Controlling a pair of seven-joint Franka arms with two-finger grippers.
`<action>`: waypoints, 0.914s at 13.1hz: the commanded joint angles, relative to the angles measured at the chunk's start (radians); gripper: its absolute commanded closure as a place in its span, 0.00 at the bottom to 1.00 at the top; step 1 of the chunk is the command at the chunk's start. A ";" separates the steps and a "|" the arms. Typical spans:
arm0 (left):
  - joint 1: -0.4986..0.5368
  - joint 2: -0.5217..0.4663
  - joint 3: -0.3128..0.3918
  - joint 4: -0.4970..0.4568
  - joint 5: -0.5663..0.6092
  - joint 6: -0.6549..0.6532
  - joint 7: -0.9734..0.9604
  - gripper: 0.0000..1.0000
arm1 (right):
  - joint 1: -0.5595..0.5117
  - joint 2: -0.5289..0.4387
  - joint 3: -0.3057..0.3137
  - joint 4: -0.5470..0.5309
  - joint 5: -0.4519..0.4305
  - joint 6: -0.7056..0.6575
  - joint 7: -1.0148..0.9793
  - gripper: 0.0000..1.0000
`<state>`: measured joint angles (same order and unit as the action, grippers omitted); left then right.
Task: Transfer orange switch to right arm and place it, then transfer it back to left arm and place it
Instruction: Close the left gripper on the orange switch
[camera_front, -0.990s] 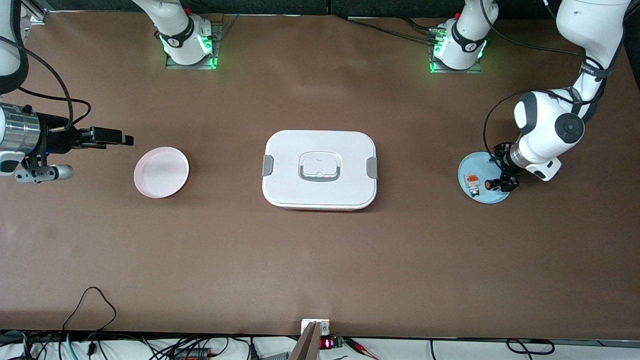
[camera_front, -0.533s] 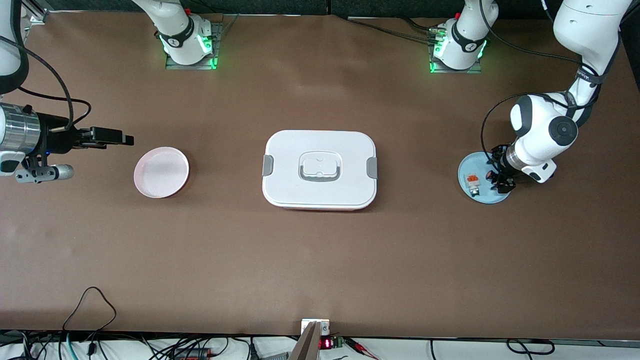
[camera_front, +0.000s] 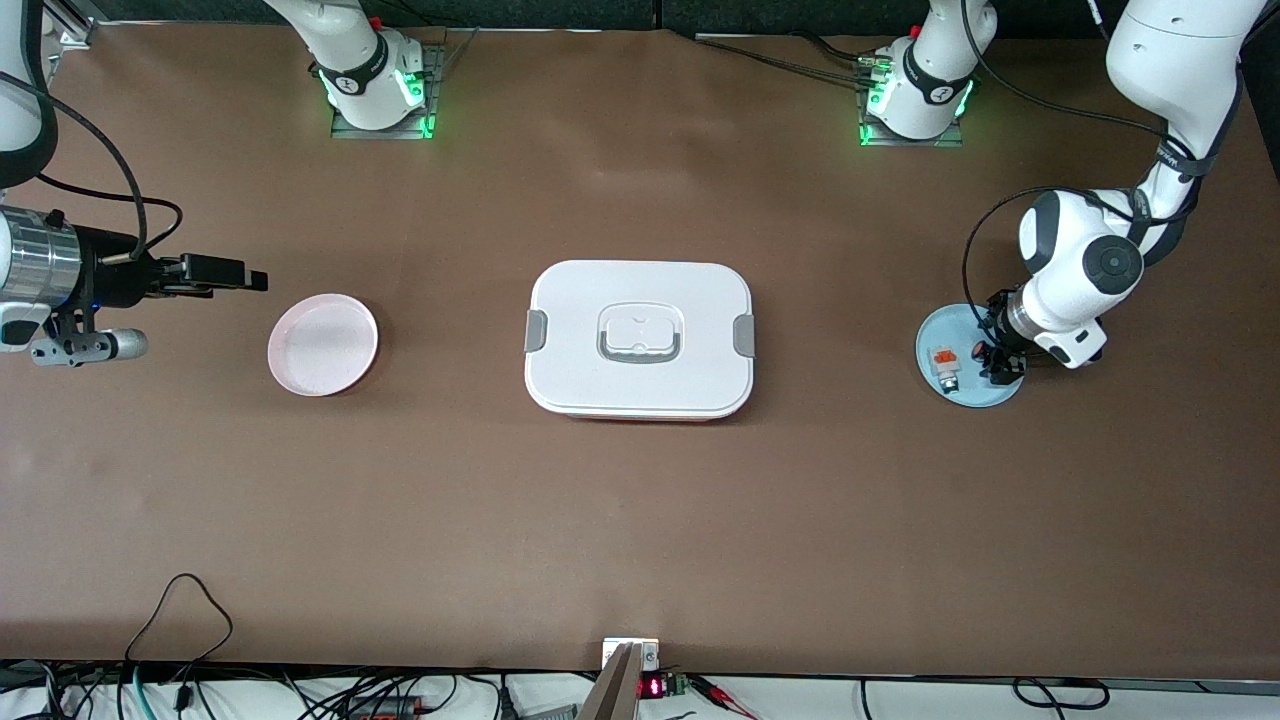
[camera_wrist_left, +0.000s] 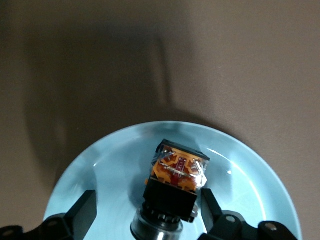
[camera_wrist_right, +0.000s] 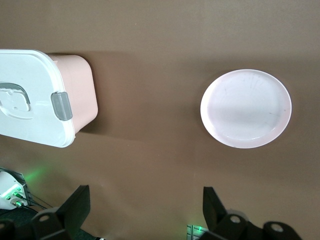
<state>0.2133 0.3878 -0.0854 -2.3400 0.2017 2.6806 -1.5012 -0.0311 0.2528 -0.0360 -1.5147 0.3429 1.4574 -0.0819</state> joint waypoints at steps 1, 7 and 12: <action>0.009 0.002 -0.002 0.011 0.028 -0.041 0.070 0.08 | -0.003 -0.006 0.002 -0.004 0.021 0.001 -0.015 0.00; 0.012 -0.024 0.001 0.014 0.028 -0.076 0.163 0.13 | -0.003 -0.006 0.001 -0.004 0.031 0.001 -0.015 0.00; 0.014 -0.035 0.003 0.016 0.028 -0.108 0.210 0.15 | -0.003 -0.006 0.001 -0.004 0.033 0.001 -0.015 0.00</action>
<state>0.2177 0.3753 -0.0810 -2.3226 0.2032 2.6000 -1.3094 -0.0308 0.2528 -0.0358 -1.5147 0.3527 1.4575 -0.0824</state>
